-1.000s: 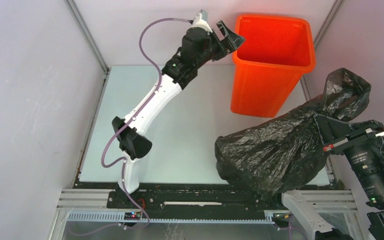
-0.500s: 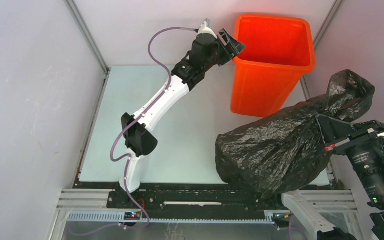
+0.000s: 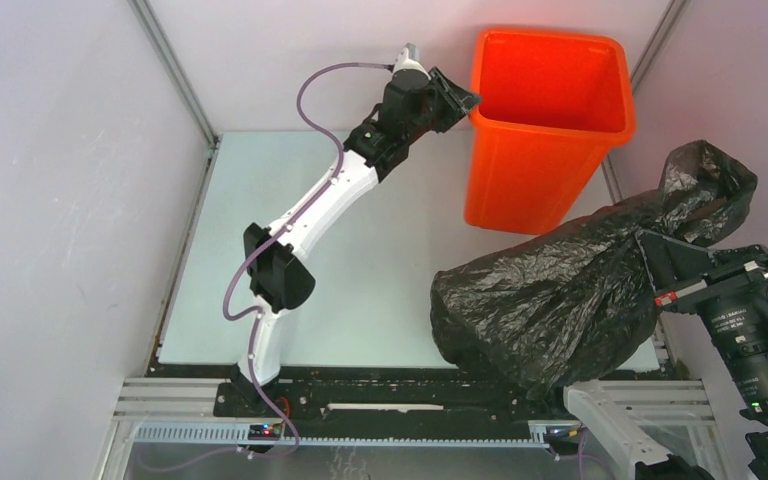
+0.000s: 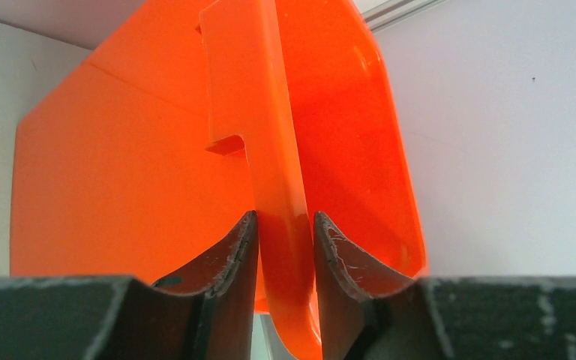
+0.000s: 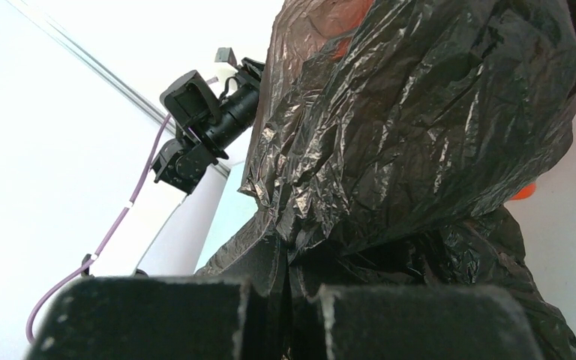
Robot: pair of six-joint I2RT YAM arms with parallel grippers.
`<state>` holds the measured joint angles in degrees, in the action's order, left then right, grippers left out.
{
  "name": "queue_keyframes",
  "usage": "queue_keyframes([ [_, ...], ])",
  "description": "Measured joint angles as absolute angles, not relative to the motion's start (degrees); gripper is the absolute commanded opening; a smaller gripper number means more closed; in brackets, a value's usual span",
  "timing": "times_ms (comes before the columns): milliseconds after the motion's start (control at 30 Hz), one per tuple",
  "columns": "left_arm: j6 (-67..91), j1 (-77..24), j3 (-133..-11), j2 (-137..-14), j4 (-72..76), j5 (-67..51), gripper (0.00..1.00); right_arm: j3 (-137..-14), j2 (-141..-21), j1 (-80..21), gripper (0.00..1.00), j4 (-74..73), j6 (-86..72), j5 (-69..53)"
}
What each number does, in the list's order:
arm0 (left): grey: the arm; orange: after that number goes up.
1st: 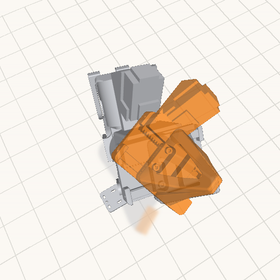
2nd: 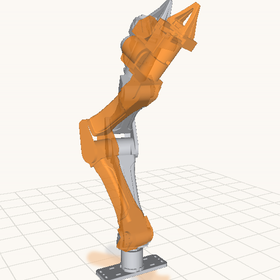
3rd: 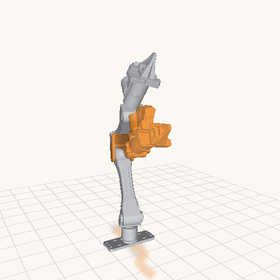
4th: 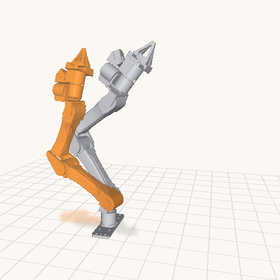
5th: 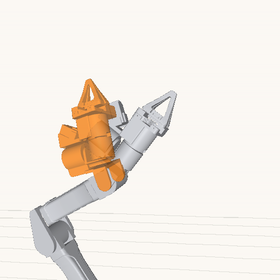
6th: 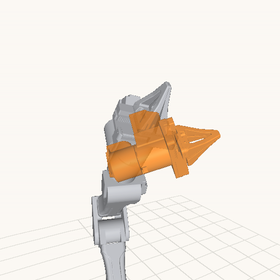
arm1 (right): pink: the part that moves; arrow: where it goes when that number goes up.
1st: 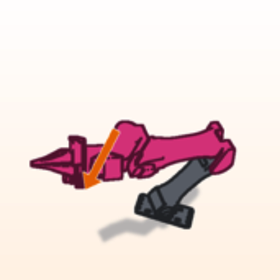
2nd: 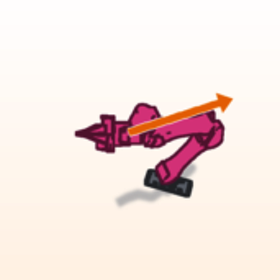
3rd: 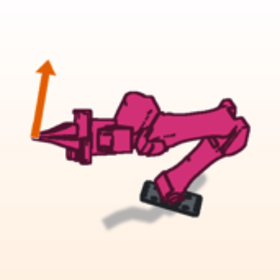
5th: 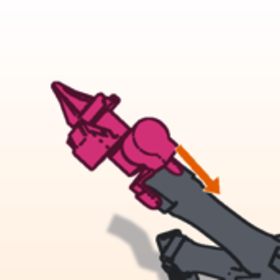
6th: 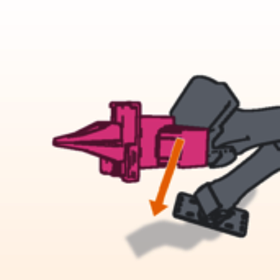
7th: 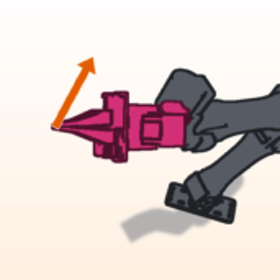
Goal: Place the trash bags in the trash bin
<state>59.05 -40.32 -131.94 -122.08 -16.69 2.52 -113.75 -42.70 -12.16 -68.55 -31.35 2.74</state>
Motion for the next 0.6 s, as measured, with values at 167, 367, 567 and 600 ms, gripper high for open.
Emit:
queue_keyframes([
  [167, 59.55, -39.44, -130.98, -121.69, -15.88, 1.56, 0.00, -113.82, -42.70, -12.16, 0.00, -68.58, -31.86, 2.17],
  [367, 57.80, -37.41, -118.24, -112.14, -14.44, -0.14, 0.00, -112.86, -42.70, -12.16, 0.00, -68.25, -32.82, -1.28],
  [567, 56.40, -33.78, -100.44, -95.50, -15.53, -1.89, 0.00, -110.00, -43.27, -12.19, 0.00, -66.43, -34.33, -6.11],
  [600, 56.16, -32.97, -98.35, -92.79, -16.67, -1.93, 0.00, -109.73, -43.57, -12.21, 0.00, -66.06, -34.68, -6.92],
])
